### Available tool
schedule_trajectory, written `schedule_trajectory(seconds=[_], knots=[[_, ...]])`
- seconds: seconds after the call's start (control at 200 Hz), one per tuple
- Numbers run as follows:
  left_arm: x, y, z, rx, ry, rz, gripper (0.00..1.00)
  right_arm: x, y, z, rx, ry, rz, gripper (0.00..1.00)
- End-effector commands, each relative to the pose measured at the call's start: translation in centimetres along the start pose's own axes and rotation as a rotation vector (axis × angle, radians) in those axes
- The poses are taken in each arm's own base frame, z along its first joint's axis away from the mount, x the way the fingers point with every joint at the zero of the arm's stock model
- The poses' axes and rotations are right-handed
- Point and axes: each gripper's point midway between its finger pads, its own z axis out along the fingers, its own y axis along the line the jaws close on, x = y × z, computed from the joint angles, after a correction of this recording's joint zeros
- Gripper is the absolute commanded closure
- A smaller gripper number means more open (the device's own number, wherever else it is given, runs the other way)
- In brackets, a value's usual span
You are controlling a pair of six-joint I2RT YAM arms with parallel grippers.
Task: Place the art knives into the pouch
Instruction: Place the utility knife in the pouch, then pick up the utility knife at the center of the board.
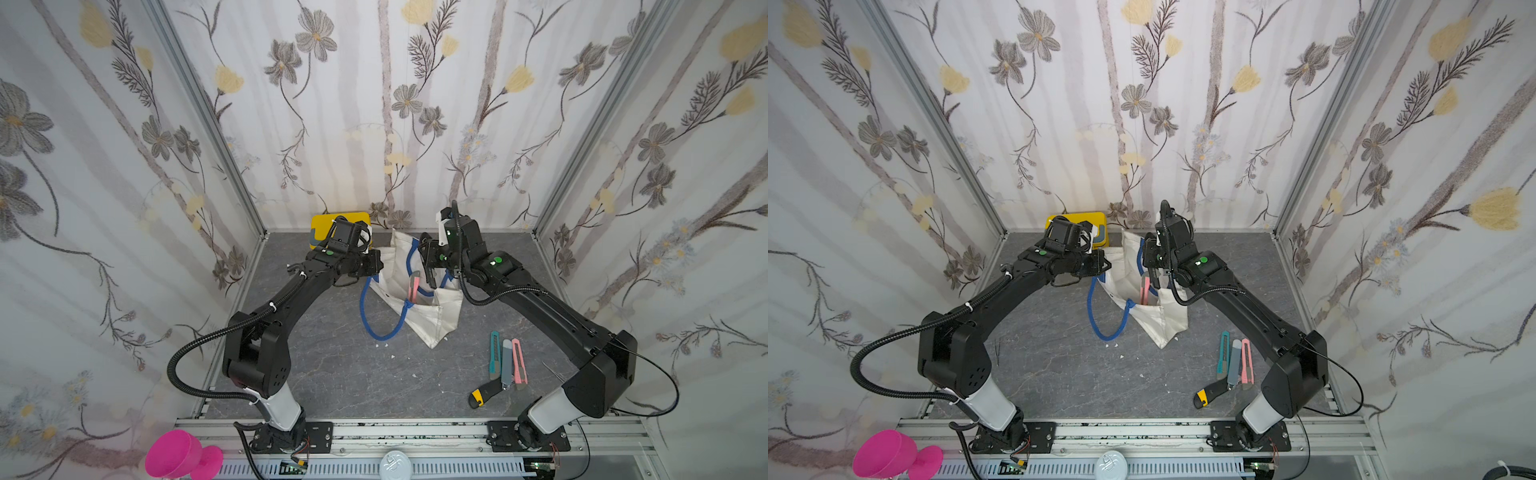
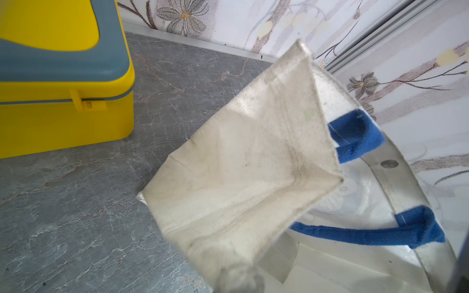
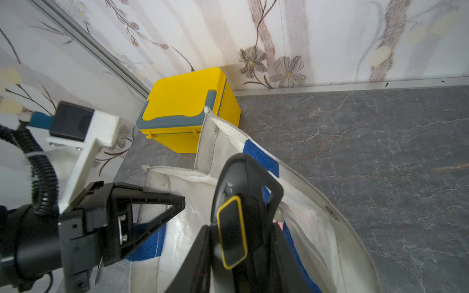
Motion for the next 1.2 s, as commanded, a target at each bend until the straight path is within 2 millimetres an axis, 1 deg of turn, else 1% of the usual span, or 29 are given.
schedule_trajectory(seconds=[0.0, 0.08, 0.145, 0.265, 0.29, 0.295, 0.3, 0.43, 0.465, 0.54, 0.575, 0.585, 0.594, 0.644, 0.729, 0.749, 0.824, 0.889, 0.939, 0.959, 1.004, 1.079, 1.194], knots=[[-0.5, -0.4, -0.4, 0.014, -0.025, 0.009, 1.0, 1.6, 0.3, 1.8, -0.016, 0.026, 0.0, 0.88], [-0.6, -0.4, -0.3, 0.013, -0.025, 0.01, 1.0, 2.3, 0.4, 2.2, -0.005, 0.034, -0.009, 0.86], [-0.5, -0.4, -0.3, 0.014, -0.022, 0.008, 1.0, 2.5, 0.4, 2.4, 0.004, 0.039, -0.026, 0.8], [-0.5, -0.5, -0.3, 0.017, -0.023, 0.009, 1.0, 2.7, 0.2, 2.7, 0.024, 0.06, -0.044, 0.74], [-0.5, -0.4, -0.3, 0.015, -0.023, 0.009, 1.0, 2.8, 0.1, 2.8, 0.029, 0.063, -0.047, 0.7], [-0.5, -0.4, -0.3, 0.015, -0.023, 0.009, 1.0, 2.8, 0.1, 2.8, 0.03, 0.066, -0.048, 0.67], [-0.5, -0.4, -0.3, 0.015, -0.024, 0.009, 1.0, 2.8, 0.1, 2.8, 0.03, 0.066, -0.048, 0.67], [-0.6, -0.4, -0.4, 0.014, -0.025, 0.009, 1.0, 2.5, 0.3, 2.5, 0.02, 0.06, -0.05, 0.35], [-0.5, -0.4, -0.4, 0.014, -0.025, 0.009, 1.0, 2.1, 0.4, 2.2, 0.018, 0.049, -0.052, 0.29], [-0.5, -0.4, -0.3, 0.014, -0.022, 0.008, 1.0, 1.2, 0.6, 1.0, 0.012, 0.019, -0.061, 0.08], [-0.5, -0.4, -0.4, 0.013, -0.024, 0.009, 1.0, 1.0, 0.4, 0.6, 0.022, 0.01, -0.067, 0.04], [-0.5, -0.4, -0.3, 0.013, -0.024, 0.009, 1.0, 0.2, 0.6, -0.4, 0.016, -0.014, -0.066, 0.04], [-0.5, -0.4, -0.4, 0.013, -0.025, 0.011, 1.0, 0.0, 0.6, -0.8, 0.017, -0.025, -0.066, 0.03], [-0.5, -0.4, -0.4, 0.012, -0.025, 0.01, 1.0, -0.7, -0.1, -2.2, 0.047, -0.062, -0.068, 0.01], [-0.5, -0.4, -0.4, 0.012, -0.025, 0.01, 1.0, -1.4, -2.2, -4.6, 0.114, -0.109, -0.045, 0.01], [-0.4, -0.3, -0.3, 0.011, -0.024, 0.009, 1.0, -1.6, -2.9, -5.2, 0.133, -0.119, -0.032, 0.0], [-0.4, -0.3, -0.3, 0.009, -0.022, 0.01, 1.0, -1.1, -6.1, -7.0, 0.206, -0.134, 0.02, 0.0], [-0.4, -0.2, -0.2, 0.008, -0.021, 0.011, 1.0, 0.5, -9.6, -8.1, 0.271, -0.116, 0.089, 0.01], [-0.4, -0.2, -0.3, 0.004, -0.021, 0.01, 1.0, 2.2, -12.1, -8.8, 0.317, -0.091, 0.134, 0.0], [-0.4, -0.1, -0.2, 0.002, -0.021, 0.01, 1.0, 3.2, -13.3, -9.0, 0.342, -0.074, 0.153, 0.0], [-0.4, -0.2, -0.2, 0.004, -0.021, 0.011, 1.0, 4.9, -15.3, -9.6, 0.383, -0.051, 0.19, 0.01], [-0.4, -0.1, -0.1, 0.004, -0.02, 0.01, 1.0, 7.8, -17.2, -10.0, 0.413, 0.001, 0.23, 0.02], [-0.2, 0.0, 0.2, 0.005, -0.008, 0.005, 1.0, 11.8, -18.9, -10.2, 0.451, 0.094, 0.274, 0.0]])
